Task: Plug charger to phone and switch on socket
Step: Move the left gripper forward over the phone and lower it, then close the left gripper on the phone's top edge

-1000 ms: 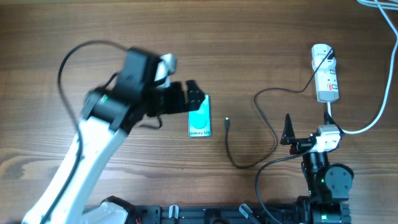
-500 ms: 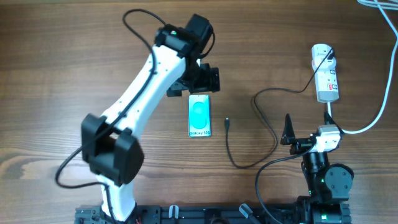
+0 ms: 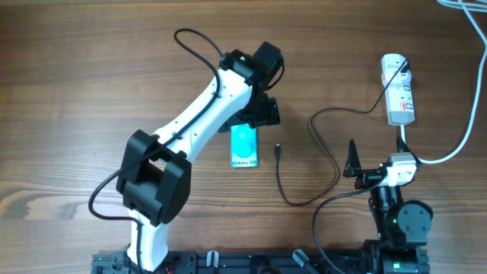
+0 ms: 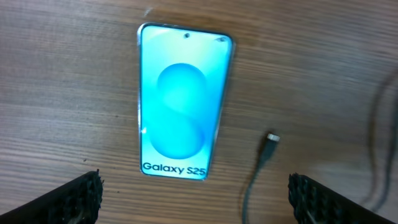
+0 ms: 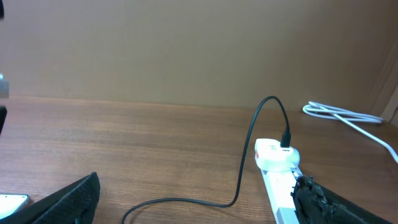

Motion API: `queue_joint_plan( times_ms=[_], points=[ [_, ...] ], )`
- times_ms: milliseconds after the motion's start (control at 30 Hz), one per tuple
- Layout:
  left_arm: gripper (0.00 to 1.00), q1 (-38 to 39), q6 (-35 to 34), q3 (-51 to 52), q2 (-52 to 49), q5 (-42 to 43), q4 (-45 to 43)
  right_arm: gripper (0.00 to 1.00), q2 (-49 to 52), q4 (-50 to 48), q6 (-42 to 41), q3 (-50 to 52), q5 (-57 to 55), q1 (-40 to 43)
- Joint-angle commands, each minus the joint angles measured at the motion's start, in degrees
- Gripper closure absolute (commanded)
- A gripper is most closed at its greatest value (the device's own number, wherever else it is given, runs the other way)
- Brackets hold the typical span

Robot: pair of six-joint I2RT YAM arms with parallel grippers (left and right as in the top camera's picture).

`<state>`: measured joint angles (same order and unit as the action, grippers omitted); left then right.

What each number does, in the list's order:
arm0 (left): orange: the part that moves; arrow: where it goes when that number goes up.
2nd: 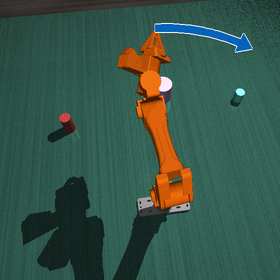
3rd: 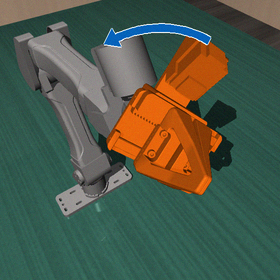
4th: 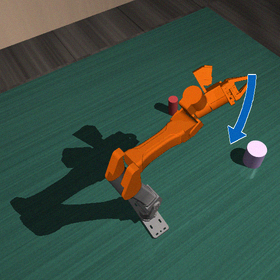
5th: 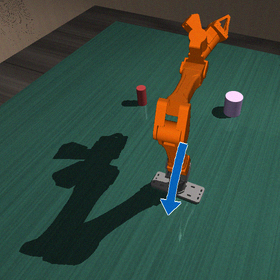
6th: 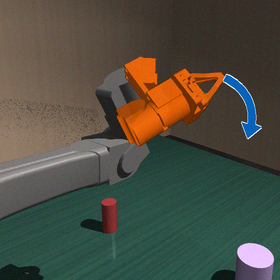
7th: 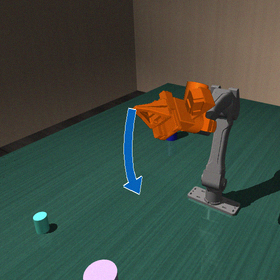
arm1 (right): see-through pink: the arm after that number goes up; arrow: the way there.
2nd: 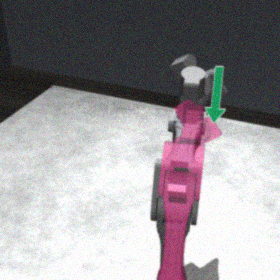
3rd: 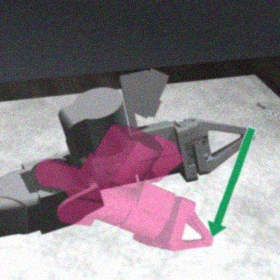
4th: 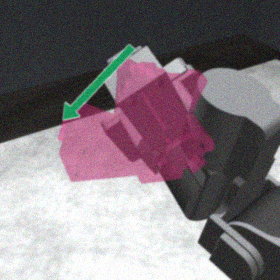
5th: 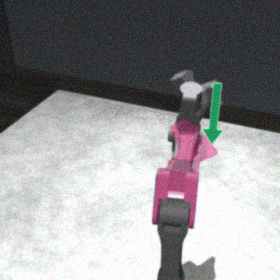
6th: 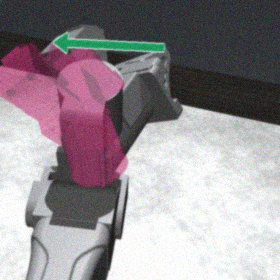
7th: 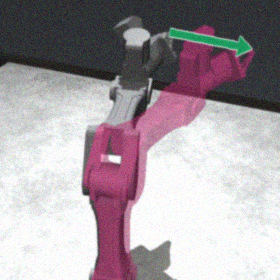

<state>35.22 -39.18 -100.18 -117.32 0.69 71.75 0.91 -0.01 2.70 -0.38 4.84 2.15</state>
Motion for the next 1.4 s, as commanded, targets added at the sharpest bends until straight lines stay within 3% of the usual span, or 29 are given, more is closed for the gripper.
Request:
queue_joint_plan(
  times_ms=[0,333,467,700,1367],
  points=[
    [0.0,-0.3,-3.1,2.2,-0.9,-2.7,-1.6,0.0,-0.3,-0.1,0.2,0.1,-0.6,-0.4],
    [0.0,0.7,-2.8,8.3,-0.9,-1.4,-9.2,0.0,-0.3,-0.1,0.2,0.1,-0.6,-0.4],
    [0.0,0.7,2.6,10.2,-0.9,1.3,-12.0,0.0,-0.3,-0.1,0.2,0.1,-0.6,-0.4],
    [0.0,0.6,2.8,14.5,-0.9,3.1,-16.9,0.0,-0.3,-0.1,0.2,0.1,-0.6,-0.4],
    [0.0,0.6,4.0,14.9,-5.3,0.7,-17.1,0.0,-0.3,-0.1,0.2,0.1,-0.6,-0.4]
  ],
)
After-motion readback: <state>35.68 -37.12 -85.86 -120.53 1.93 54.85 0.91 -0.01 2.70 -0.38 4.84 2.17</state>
